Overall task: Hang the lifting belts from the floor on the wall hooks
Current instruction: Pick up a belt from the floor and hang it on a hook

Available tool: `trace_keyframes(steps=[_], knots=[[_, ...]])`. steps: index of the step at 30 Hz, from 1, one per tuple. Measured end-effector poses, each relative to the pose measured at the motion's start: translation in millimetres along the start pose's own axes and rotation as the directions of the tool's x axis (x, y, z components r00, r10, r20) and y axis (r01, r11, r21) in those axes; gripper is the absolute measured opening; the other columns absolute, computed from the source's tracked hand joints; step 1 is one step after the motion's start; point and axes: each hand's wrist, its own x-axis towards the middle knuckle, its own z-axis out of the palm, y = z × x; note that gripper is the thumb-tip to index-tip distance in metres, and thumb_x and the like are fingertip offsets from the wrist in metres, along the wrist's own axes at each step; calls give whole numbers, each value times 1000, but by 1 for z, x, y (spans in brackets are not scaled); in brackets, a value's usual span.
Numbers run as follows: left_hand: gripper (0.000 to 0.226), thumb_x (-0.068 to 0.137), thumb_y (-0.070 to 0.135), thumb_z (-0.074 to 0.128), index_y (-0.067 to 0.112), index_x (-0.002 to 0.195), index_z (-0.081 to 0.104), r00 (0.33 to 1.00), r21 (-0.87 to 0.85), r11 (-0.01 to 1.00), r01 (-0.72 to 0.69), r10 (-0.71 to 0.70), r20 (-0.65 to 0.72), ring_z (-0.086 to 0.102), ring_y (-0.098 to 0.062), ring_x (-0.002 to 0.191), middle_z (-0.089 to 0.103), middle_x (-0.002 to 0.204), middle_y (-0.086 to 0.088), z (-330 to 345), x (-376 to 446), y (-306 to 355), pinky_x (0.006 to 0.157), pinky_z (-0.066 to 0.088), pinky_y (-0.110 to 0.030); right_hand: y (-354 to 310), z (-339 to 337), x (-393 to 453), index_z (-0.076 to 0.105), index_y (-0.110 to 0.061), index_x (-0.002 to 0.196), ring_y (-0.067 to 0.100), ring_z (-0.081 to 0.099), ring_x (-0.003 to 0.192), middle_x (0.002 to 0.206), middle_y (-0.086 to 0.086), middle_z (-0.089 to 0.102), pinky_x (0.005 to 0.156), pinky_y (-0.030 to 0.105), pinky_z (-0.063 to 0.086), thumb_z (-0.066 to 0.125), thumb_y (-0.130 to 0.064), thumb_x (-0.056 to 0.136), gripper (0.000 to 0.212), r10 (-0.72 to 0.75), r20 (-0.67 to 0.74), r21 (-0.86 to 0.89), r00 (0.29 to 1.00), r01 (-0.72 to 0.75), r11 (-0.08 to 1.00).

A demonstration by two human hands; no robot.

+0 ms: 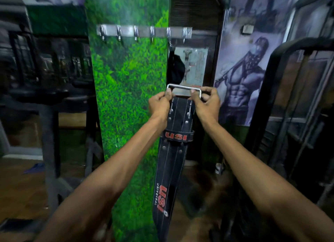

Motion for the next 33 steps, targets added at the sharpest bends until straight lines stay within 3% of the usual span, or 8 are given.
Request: trace_keyframes(steps=[2, 6, 14, 17, 23, 28, 30, 33], knots=[[31, 95, 33, 68, 19, 68, 72, 999, 2, 1000, -30, 30, -26, 65, -19, 64, 72, 69, -2, 16, 22, 22, 60, 54, -30, -14, 1, 35, 57, -18, 97, 14, 74, 69, 77, 4, 76, 68, 38, 62, 84, -33, 81, 34, -25, 0, 44, 1000, 25, 999], [29, 94, 32, 69, 20, 68, 75, 994, 38, 996, -80, 83, -66, 68, -23, 72, 77, 78, -4, 42, 65, 63, 66, 57, -35, -43, 12, 101, 60, -11, 93, 12, 69, 62, 72, 4, 70, 57, 29, 57, 87, -22, 79, 33, -94, 10, 61, 995, 94, 994], [20, 95, 34, 67, 19, 88, 79, 985, 84, 991, -108, 118, -127, 59, -21, 72, 76, 89, -4, 75, 109, 104, 65, 57, -43, -57, 33, 168, 60, -21, 85, 27, 75, 72, 73, 6, 73, 66, 47, 63, 88, -35, 75, 33, -114, -11, 46, 993, 114, 992], [17, 93, 32, 71, 18, 88, 79, 983, 94, 990, -109, 121, -140, 57, -22, 73, 75, 87, -3, 78, 115, 100, 67, 55, -45, -44, 33, 179, 59, -25, 81, 23, 75, 68, 67, 4, 73, 79, 56, 60, 87, -42, 71, 35, -102, 2, 29, 995, 102, 994], [24, 88, 42, 74, 22, 75, 77, 988, 122, 987, -106, 118, -95, 74, -30, 83, 78, 85, -6, 70, 116, 82, 79, 62, -45, -31, 28, 163, 62, -21, 78, 9, 68, 70, 76, -2, 70, 69, 31, 59, 83, -32, 82, 25, -88, 6, 27, 996, 87, 996], [29, 93, 37, 71, 12, 78, 67, 992, 169, 979, -111, 119, -41, 58, -20, 72, 65, 77, -6, 61, 110, 74, 81, 61, -46, -34, 18, 149, 64, -22, 85, 11, 68, 81, 86, -4, 71, 78, 43, 63, 85, -35, 79, 26, -70, -33, 16, 997, 70, 997], [30, 94, 37, 70, 14, 75, 66, 988, 182, 975, -126, 140, -68, 58, -19, 68, 67, 76, -4, 55, 104, 66, 74, 57, -37, -33, 12, 137, 64, -20, 87, 11, 67, 81, 88, -3, 71, 82, 41, 63, 85, -34, 80, 25, -64, -38, 6, 997, 65, 998], [21, 85, 34, 73, 18, 74, 66, 981, 198, 971, -133, 158, -117, 69, -22, 76, 73, 80, -1, 41, 94, 53, 84, 58, -41, -24, 1, 113, 64, -24, 85, 10, 68, 80, 86, -5, 71, 82, 39, 63, 83, -33, 82, 21, -36, -46, -24, 998, 35, 999]])
